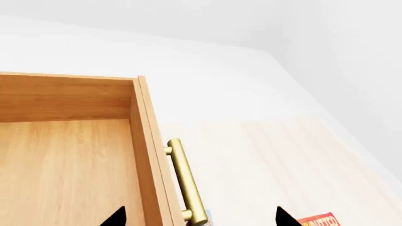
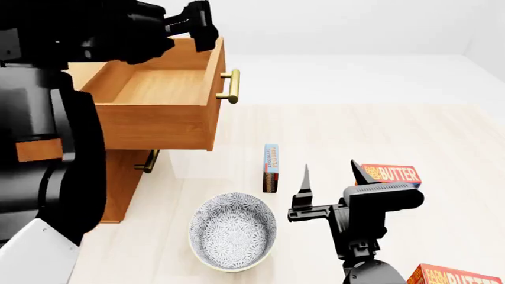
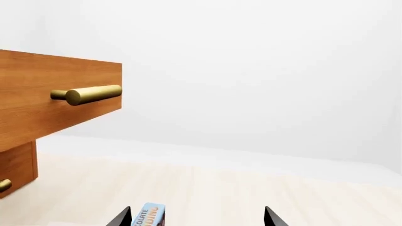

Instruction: Put the chocolate pudding in the top drawer of the cabinet and close it.

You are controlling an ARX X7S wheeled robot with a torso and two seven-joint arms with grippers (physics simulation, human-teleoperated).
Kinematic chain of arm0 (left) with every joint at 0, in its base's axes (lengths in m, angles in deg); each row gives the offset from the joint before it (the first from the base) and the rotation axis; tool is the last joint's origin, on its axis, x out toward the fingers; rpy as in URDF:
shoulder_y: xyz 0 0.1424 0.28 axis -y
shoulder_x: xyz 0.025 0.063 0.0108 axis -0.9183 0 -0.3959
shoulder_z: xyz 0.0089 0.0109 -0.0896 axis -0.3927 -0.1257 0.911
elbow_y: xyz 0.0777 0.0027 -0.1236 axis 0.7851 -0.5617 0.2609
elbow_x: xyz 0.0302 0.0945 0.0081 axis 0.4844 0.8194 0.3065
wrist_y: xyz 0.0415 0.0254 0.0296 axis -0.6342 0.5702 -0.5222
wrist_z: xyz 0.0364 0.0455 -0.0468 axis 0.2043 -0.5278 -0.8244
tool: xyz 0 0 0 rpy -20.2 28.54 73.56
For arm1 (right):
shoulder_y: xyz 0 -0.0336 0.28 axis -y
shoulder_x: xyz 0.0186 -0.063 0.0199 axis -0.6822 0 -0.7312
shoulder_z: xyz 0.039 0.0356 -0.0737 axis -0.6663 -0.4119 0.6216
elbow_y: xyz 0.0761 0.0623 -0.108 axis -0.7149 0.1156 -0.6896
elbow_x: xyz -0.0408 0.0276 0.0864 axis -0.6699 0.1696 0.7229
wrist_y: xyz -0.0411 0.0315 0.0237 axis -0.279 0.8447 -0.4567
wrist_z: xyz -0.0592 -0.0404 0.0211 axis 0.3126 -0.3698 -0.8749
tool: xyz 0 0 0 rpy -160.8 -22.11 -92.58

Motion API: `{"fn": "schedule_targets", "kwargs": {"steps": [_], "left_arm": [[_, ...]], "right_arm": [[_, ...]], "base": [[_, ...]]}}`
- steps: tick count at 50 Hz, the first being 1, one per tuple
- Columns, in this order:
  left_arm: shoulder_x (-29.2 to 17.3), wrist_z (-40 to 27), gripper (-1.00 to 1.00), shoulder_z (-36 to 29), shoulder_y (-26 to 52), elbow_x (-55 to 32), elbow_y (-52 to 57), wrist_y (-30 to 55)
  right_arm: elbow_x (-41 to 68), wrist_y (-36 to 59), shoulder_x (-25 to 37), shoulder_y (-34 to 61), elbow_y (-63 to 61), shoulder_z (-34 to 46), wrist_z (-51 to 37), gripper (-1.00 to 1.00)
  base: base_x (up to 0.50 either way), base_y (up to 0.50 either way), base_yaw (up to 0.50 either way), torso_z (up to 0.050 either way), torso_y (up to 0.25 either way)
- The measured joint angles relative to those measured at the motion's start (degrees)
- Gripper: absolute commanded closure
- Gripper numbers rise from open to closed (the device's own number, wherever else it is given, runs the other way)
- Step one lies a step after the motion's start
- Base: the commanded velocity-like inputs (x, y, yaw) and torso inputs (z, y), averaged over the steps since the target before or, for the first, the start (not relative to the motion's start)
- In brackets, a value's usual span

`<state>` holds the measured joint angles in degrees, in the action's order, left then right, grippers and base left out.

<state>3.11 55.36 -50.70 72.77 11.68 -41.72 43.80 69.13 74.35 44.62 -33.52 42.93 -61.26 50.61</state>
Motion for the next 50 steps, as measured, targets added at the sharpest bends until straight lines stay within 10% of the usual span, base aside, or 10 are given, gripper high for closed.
{"fn": "schedule_targets", "kwargs": {"steps": [50], "left_arm": [[-1.3, -18.7, -1.0, 9.4, -31.3, -25.8, 61.4, 4.6]], "right_arm": [[-0.1, 0.1, 0.7, 0.1, -0.7, 0.8, -0.7, -1.0]], "base": [[0.0, 0.0, 0.0, 0.0, 0.0]]}}
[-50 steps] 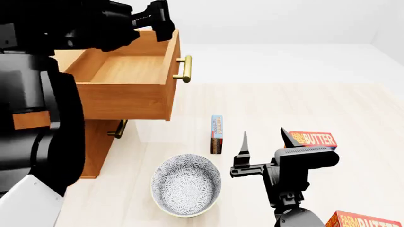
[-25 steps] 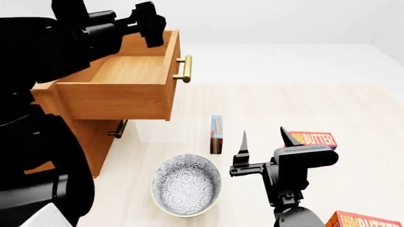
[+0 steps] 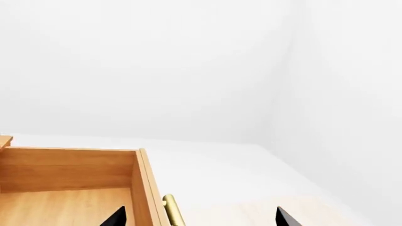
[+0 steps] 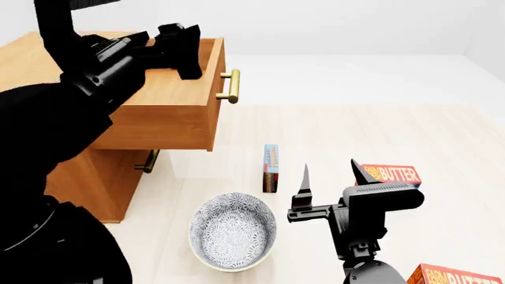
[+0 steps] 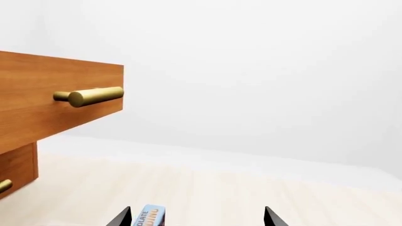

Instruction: Put the chocolate pudding in the top drawer of the cabinet and close it.

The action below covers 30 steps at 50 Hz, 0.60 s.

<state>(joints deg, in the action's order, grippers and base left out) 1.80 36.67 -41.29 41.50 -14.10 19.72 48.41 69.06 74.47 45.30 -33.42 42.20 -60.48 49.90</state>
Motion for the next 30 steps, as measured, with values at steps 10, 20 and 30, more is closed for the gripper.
{"fn": "schedule_targets", "kwargs": {"steps": [10, 20, 30], "left_arm": [[0.1, 0.2, -1.0, -0.3, -7.8, -1.4, 8.8, -6.0], [0.2, 0.8, -1.0, -1.0, -16.2, -1.4, 16.1, -13.8], [1.1, 1.3, -1.0, -0.2, -24.4, -2.1, 21.9, -20.7]], "right_arm": [[0.1, -0.1, 0.1, 0.0, -0.1, 0.1, -0.1, -1.0], [0.3, -0.1, 0.0, 0.2, 0.1, 0.3, -0.1, -1.0], [0.4, -0.2, 0.1, 0.2, 0.1, 0.3, -0.2, -1.0]], "base": [[0.0, 0.0, 0.0, 0.0, 0.0], [0.0, 0.0, 0.0, 0.0, 0.0], [0.0, 0.0, 0.0, 0.0, 0.0]]}}
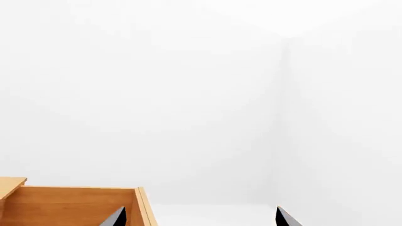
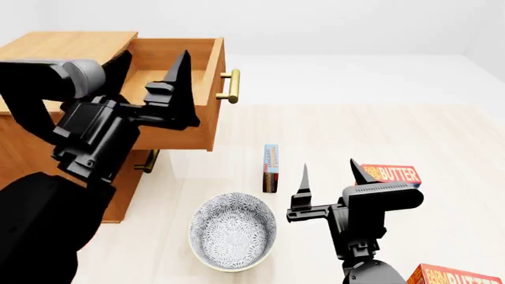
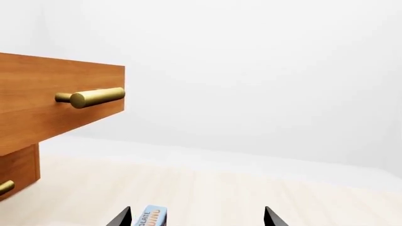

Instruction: Put the chocolate pudding in the top drawer of the cabinet and close it.

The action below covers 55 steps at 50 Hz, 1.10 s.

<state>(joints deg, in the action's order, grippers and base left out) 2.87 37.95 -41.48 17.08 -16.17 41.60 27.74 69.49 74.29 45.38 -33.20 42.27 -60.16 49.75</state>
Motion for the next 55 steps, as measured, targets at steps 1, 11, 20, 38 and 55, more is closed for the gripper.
{"fn": "schedule_targets", "kwargs": {"steps": [1, 11, 20, 38, 55], "left_arm": [[0.1, 0.0, -1.0, 0.1, -0.8, -0.1, 0.5, -0.6], [0.7, -0.4, -1.0, 1.4, -7.4, -0.5, 5.1, -6.3], [0.6, -0.9, -1.0, 1.7, -11.3, -0.5, 8.6, -10.6], [0.1, -1.0, -1.0, 0.7, -18.3, 0.0, 11.8, -18.1], [-1.4, -2.8, -1.0, 1.7, -20.1, -2.7, 13.2, -19.7]], "right_arm": [[0.0, 0.0, 0.0, 0.0, 0.0, 0.0, 0.0, -1.0], [0.0, 0.0, 0.0, 0.1, 0.0, 0.2, -0.1, -1.0], [0.0, 0.1, 0.3, 0.0, -0.4, 0.4, -0.2, -1.0], [-0.6, 0.8, -0.3, 1.9, 0.8, 1.2, -0.4, -1.0], [-1.7, 0.4, -3.9, 12.7, 10.7, 3.2, 3.0, -1.0]], "base": [[0.0, 0.0, 0.0, 0.0, 0.0], [0.0, 0.0, 0.0, 0.0, 0.0], [0.0, 0.0, 0.0, 0.0, 0.0], [0.0, 0.0, 0.0, 0.0, 0.0], [0.0, 0.0, 0.0, 0.0, 0.0]]}}
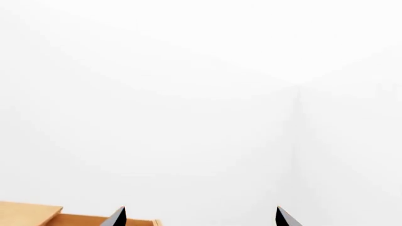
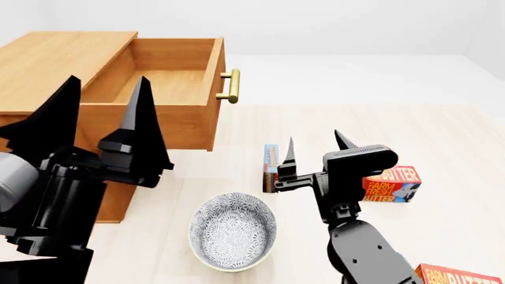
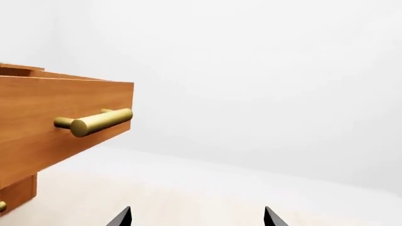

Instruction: Put the chocolate pudding in the top drawer of the cabinet and close it.

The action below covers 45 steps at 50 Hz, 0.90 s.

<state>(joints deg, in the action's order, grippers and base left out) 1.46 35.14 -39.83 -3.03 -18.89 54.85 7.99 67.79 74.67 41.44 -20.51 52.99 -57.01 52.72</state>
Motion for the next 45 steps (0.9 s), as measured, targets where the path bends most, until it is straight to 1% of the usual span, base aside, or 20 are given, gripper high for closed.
{"fn": "schedule_targets", "kwargs": {"steps": [7, 15, 22, 28, 31, 36, 45], "left_arm": [[-0.7, -0.9, -1.0, 0.2, -0.2, -0.9, 0.2, -0.4], [-1.4, -1.7, -1.0, -0.5, -0.3, -0.8, -0.3, -1.3], [-2.0, -2.4, -1.0, -0.9, -0.6, -0.9, -0.4, -1.8], [-2.5, -3.1, -1.0, -1.0, -1.0, -1.3, -0.2, -2.1], [-2.7, -3.2, -1.0, -1.2, -1.0, -1.2, -0.4, -2.4], [-2.9, -3.5, -1.0, -1.6, -1.0, -1.0, -1.0, -3.0], [-3.4, -4.1, -1.0, -2.2, -0.8, -0.7, -2.0, -3.8]], "right_arm": [[0.2, -1.0, -2.2, 5.6, 6.7, 0.4, 2.1, -1.0], [1.0, -3.8, -5.6, 12.5, 17.6, 0.1, 5.1, -1.0], [1.5, -8.2, -9.2, 19.2, 30.5, -0.3, 8.0, -1.0], [2.5, -14.3, -12.5, 26.1, 45.3, 0.6, 10.5, -1.0], [5.7, -17.5, -13.7, 29.5, 52.4, 3.9, 11.0, -1.0], [14.4, -21.7, -15.0, 34.4, 61.6, 13.0, 11.2, -1.0], [31.1, -26.2, -16.3, 40.0, 70.8, 30.5, 10.5, -1.0]], "base": [[0.0, 0.0, 0.0, 0.0, 0.0], [0.0, 0.0, 0.0, 0.0, 0.0], [0.0, 0.0, 0.0, 0.0, 0.0], [0.0, 0.0, 0.0, 0.0, 0.0], [0.0, 0.0, 0.0, 0.0, 0.0], [0.0, 0.0, 0.0, 0.0, 0.0], [0.0, 0.0, 0.0, 0.0, 0.0]]}}
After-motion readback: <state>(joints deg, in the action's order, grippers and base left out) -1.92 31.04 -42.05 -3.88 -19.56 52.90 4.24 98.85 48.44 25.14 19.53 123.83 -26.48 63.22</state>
